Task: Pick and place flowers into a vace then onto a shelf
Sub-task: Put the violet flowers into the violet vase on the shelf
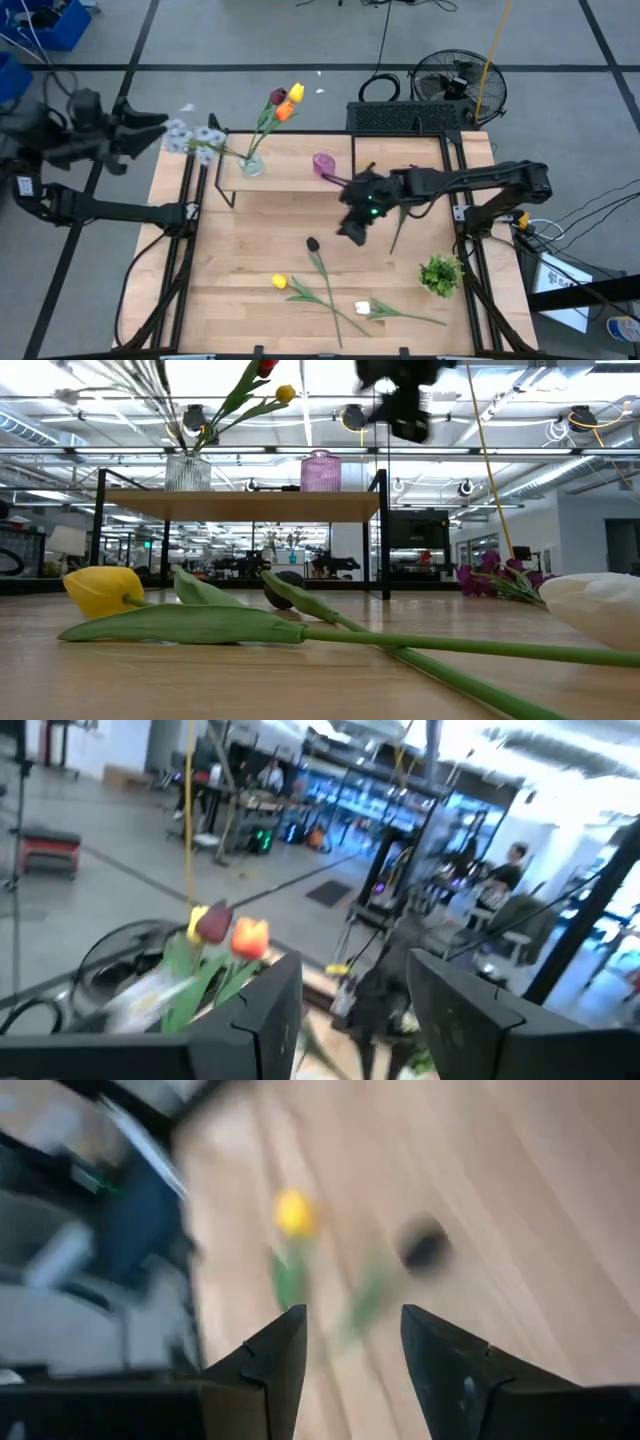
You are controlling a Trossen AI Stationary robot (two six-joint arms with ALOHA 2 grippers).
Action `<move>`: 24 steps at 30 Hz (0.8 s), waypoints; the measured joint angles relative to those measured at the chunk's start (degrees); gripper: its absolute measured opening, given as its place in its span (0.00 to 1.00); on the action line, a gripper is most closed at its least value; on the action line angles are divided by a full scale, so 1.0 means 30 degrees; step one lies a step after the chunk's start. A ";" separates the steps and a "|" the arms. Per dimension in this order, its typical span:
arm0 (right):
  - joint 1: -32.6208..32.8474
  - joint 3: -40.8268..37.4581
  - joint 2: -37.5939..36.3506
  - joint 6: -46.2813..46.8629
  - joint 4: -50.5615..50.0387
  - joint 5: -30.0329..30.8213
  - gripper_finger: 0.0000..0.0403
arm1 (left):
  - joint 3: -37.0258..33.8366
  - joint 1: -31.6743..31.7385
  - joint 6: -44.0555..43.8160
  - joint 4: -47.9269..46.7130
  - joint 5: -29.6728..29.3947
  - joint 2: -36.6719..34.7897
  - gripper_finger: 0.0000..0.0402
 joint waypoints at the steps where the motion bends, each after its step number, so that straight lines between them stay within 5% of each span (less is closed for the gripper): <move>1: 0.0000 0.0000 -0.0226 0.0032 -0.1455 0.0179 0.38 | 0.0217 0.0000 -0.0009 0.0177 0.0167 0.0000 0.46; 6: 0.0021 0.0000 -0.1290 0.2168 -0.8450 0.3888 0.38 | 0.0746 0.0000 0.0245 0.2352 0.1131 0.0000 0.46; 11: 0.0001 -0.0458 -0.1471 0.7707 -1.1959 0.9289 0.38 | 0.0746 0.0000 0.0609 0.5250 0.2535 0.0102 0.46; 20: -0.1606 -0.6364 -0.1556 1.2790 -1.1926 0.9195 0.38 | 0.0738 0.0000 0.0374 0.5884 0.3317 0.0182 0.46; 24: -0.2887 -0.8733 -0.2037 1.3504 -0.9022 0.9915 0.38 | 0.0738 0.0002 0.0424 0.5886 0.3219 0.0182 0.46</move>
